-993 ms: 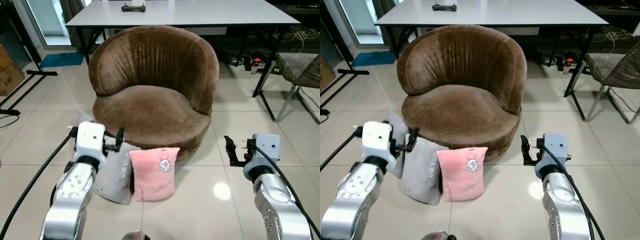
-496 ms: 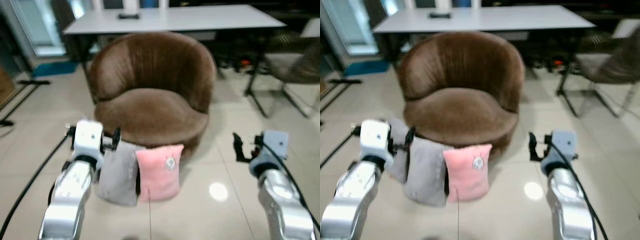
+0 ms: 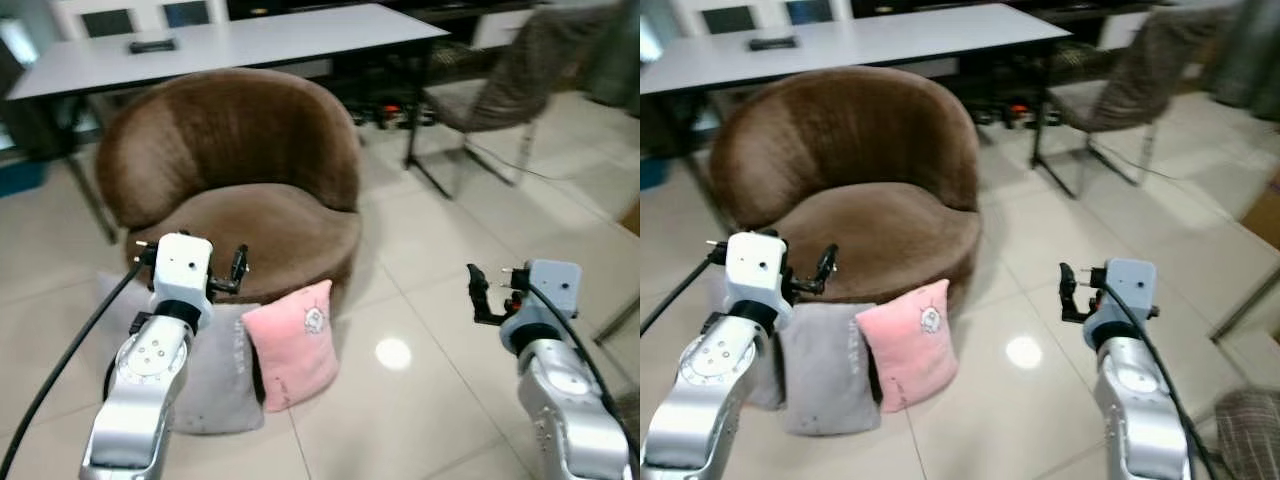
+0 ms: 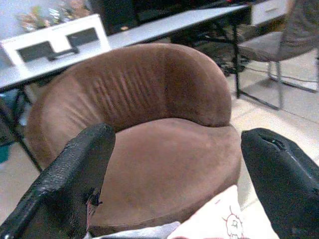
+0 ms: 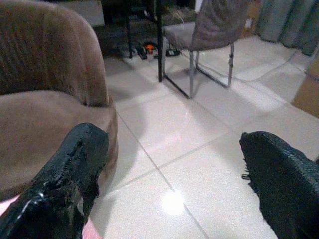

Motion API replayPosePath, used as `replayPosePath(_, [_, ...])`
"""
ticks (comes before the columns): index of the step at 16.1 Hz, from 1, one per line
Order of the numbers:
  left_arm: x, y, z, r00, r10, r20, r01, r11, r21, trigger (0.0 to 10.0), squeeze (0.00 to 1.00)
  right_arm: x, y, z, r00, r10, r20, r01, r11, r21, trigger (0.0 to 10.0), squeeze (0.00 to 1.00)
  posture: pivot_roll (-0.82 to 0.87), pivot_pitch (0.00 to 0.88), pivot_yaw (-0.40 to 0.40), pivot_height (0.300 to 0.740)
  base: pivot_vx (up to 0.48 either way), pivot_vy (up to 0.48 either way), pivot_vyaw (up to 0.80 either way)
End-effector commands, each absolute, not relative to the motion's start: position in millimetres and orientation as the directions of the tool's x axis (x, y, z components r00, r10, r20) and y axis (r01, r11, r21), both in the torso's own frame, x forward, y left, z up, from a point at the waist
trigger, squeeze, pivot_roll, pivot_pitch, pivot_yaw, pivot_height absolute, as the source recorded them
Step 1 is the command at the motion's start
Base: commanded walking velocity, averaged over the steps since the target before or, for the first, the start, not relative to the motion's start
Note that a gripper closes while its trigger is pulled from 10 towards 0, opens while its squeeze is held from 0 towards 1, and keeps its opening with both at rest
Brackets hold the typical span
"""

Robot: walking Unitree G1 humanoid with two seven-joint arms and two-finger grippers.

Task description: Move the pillow to the sofa from floor

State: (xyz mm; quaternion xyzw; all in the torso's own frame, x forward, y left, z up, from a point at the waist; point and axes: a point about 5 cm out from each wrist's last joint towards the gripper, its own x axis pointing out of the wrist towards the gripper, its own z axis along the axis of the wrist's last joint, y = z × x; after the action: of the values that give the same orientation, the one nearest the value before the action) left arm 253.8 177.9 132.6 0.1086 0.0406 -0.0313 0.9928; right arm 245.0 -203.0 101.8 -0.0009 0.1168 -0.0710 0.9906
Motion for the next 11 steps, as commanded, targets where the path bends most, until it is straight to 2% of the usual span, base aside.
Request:
replayPosePath(1, [254.5, 180.3, 130.8, 0.995, -0.039, -0.096, 0.059, 0.974, 0.221, 10.0, 0.58, 248.1, -200.8, 105.3, 0.967, -0.125, -0.223, 0.126, 0.992, -0.010, 10.0, 0.00, 0.01, 0.000, 0.021, 0.740, 0.000, 0.341, -0.80])
replayPosePath(6, [254.3, 179.4, 130.2, 0.994, -0.041, -0.100, 0.062, 0.974, 0.219, 10.0, 0.58, 248.3, -201.5, 105.8, 0.966, -0.126, -0.226, 0.130, 0.991, 0.002, 10.0, 0.00, 0.01, 0.000, 0.020, 0.740, 0.000, 0.340, -0.75])
replayPosePath(11, [253.6, 179.1, 129.4, 0.993, -0.044, -0.105, 0.066, 0.974, 0.216, 10.0, 0.58, 245.8, -200.8, 104.2, 0.963, -0.125, -0.239, 0.129, 0.992, 0.003, 10.0, 0.00, 0.01, 0.000, 0.018, 0.740, 0.000, 0.342, 0.00])
